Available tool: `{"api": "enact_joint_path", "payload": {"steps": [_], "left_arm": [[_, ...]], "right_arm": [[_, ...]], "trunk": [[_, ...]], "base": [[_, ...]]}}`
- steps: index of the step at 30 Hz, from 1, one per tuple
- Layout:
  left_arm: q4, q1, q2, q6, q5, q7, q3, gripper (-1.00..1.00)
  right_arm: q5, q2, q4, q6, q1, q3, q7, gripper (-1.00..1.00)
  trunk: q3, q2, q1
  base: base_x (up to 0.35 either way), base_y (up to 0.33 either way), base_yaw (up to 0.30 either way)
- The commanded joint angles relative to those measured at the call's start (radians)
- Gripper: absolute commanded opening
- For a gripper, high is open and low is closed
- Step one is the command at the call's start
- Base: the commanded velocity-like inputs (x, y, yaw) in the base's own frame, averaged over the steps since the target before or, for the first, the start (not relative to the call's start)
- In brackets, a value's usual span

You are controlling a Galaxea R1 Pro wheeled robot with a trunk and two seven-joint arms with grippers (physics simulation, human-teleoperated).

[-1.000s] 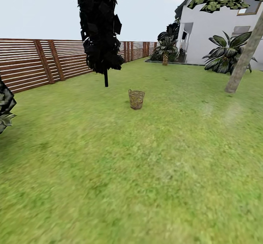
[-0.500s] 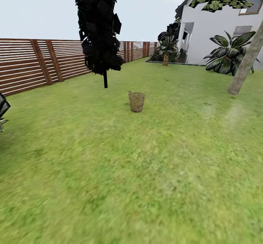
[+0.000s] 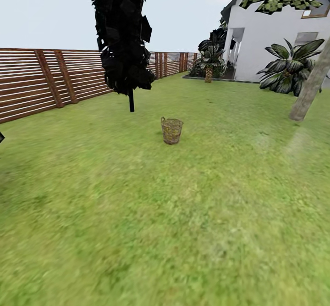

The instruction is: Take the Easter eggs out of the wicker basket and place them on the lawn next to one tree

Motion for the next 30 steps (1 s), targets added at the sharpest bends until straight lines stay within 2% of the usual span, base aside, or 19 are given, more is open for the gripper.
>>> {"api": "enact_joint_path", "payload": {"steps": [1,14,30], "left_arm": [[0.001,0.0,0.0,-0.003,0.0,0.0,-0.001,1.0],[0.001,0.0,0.0,-0.003,0.0,0.0,-0.001,1.0],[0.001,0.0,0.0,-0.003,0.0,0.001,-0.001,1.0]], "right_arm": [[0.0,0.0,-0.003,-0.002,0.0,-0.001,0.001,1.0],[0.0,-0.008,-0.009,-0.004,0.0,-0.008,0.001,1.0],[-0.001,-0.003,-0.01,-0.004,0.0,-0.008,0.001,1.0]], "trunk": [[-0.001,0.0,0.001],[-0.001,0.0,0.001],[-0.001,0.0,0.001]], "base": [[0.341,0.0,0.0],[0.341,0.0,0.0],[0.341,0.0,0.0]]}}
